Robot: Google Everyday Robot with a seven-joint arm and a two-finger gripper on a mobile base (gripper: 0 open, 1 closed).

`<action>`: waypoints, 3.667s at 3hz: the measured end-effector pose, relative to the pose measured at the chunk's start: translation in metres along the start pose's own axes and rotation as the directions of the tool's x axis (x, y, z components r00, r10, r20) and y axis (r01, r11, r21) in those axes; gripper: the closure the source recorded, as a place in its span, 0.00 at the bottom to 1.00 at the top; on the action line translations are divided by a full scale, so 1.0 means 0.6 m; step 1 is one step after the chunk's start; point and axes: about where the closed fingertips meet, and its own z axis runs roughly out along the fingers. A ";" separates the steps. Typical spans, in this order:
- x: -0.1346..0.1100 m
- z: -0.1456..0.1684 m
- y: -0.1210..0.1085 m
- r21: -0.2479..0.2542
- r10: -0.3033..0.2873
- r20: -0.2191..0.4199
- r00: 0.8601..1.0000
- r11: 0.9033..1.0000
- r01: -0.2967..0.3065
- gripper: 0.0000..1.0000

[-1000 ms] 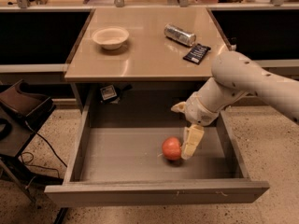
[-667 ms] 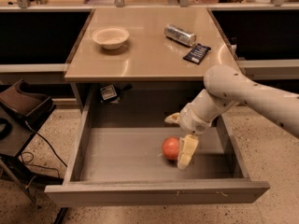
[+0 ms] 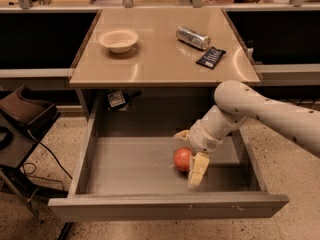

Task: Pick apple from top drawer and place on counter

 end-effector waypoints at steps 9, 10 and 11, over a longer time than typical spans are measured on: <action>-0.076 -0.204 -0.041 0.228 0.081 -0.005 0.997 0.971 -0.078 1.00; -0.093 -0.282 -0.090 0.259 0.139 0.043 0.989 0.955 -0.145 1.00; -0.093 -0.356 -0.156 0.318 0.207 0.092 0.974 0.921 -0.226 1.00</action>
Offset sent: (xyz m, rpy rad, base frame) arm 0.0346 -0.0374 -0.0228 -0.0106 -0.0237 -0.1334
